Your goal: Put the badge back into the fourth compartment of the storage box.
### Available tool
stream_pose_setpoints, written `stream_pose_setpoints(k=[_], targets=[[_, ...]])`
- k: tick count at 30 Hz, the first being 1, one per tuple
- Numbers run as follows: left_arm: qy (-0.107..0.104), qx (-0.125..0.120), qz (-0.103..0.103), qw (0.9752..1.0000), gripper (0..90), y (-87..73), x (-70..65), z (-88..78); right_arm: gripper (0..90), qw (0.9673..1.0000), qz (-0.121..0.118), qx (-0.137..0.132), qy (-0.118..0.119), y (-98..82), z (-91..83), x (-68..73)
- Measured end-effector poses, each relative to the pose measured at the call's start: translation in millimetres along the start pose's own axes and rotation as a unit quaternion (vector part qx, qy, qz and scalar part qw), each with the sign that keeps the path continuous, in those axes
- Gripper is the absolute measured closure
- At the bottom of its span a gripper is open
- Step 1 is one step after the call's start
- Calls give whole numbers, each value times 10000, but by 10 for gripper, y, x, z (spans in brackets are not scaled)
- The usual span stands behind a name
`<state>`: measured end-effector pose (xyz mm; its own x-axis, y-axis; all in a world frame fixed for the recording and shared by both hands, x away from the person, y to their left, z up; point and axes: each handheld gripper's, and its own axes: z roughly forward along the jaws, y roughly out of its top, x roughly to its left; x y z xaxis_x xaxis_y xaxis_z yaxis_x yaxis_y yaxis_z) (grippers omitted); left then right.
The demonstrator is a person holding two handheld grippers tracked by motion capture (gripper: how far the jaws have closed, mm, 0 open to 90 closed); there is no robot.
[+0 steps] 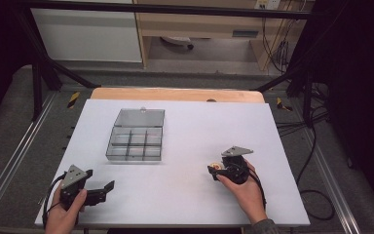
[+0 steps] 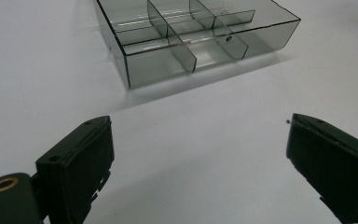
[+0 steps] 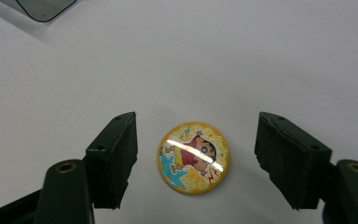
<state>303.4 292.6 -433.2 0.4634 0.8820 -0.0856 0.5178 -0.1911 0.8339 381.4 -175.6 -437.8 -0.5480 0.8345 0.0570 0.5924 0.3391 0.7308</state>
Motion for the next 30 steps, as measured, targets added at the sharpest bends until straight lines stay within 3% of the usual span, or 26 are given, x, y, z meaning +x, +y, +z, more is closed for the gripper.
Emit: stream_pose_setpoints(k=[18, 30], targets=[[-49, 21, 35, 10000, 75, 0, -12, 7, 460, 9994, -224, 235, -99, -28, 123, 41], [-76, 63, 72, 9999, 77, -1, -16, 12, 469, 9991, -260, 293, -150, -49, 150, 63]])
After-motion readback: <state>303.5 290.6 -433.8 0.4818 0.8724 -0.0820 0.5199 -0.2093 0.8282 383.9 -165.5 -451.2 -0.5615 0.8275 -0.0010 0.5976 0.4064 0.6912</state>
